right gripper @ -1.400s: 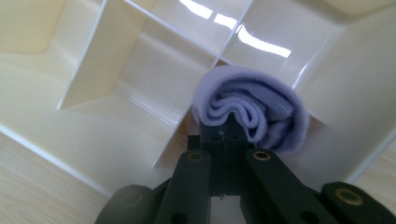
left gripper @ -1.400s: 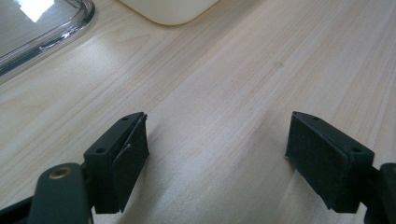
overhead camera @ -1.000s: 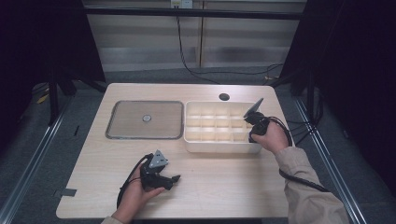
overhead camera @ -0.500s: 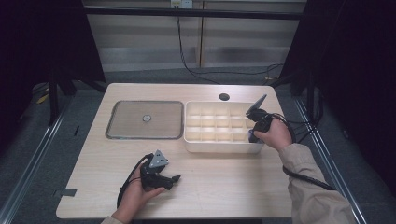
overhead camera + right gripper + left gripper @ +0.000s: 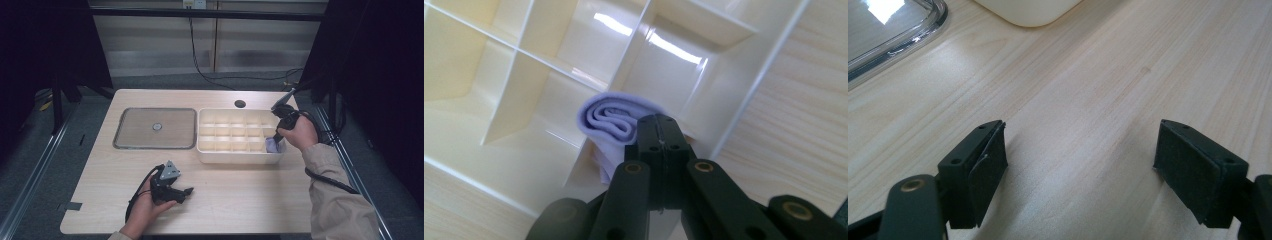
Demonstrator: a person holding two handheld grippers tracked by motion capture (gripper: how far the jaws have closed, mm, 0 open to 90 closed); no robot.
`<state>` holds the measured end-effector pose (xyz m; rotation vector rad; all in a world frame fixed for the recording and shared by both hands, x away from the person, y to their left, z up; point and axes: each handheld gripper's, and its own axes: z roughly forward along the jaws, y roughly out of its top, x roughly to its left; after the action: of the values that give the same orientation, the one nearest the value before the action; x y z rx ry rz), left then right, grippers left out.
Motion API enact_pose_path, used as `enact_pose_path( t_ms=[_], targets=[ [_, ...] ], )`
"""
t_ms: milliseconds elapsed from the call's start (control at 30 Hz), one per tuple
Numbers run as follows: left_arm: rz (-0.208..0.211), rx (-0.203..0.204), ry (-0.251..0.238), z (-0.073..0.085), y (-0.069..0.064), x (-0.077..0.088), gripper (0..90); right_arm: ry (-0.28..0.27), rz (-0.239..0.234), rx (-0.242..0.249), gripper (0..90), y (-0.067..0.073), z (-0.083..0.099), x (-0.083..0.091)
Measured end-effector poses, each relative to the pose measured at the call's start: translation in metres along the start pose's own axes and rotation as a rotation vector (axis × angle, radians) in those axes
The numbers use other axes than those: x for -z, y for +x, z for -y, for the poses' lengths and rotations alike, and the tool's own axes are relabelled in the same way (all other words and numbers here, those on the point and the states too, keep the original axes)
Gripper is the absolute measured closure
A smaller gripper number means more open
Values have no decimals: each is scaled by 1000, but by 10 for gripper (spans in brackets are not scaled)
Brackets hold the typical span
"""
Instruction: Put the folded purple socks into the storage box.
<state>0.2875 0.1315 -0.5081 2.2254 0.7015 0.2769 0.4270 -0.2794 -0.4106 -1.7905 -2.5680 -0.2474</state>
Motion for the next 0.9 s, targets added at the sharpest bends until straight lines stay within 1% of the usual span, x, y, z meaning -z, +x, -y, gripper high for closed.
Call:
enact_pose_path(
  t_ms=[67,133,167,233,267,333,400,700,900],
  targets=[
    [0,1,-1,0,0,0,202,25,1,8,900,1,1,-8],
    [-1,0,1,0,0,0,203,14,1,14,900,2,2,-9],
    [-1,0,1,0,0,0,203,20,1,13,900,3,3,-9],
    [0,-1,3,0,0,0,203,53,-5,33,900,5,4,-14],
    [1,-7,6,0,0,0,203,66,-2,38,900,7,5,-19],
    [1,-2,1,0,0,0,203,81,-10,37,900,9,7,-31],
    [-1,-5,1,0,0,-1,203,74,-3,34,900,11,8,-39],
    [2,-5,-1,0,0,-1,203,49,-14,43,900,9,12,-33],
    [5,-6,3,0,0,0,204,41,1,60,837,9,13,-20]
  ],
)
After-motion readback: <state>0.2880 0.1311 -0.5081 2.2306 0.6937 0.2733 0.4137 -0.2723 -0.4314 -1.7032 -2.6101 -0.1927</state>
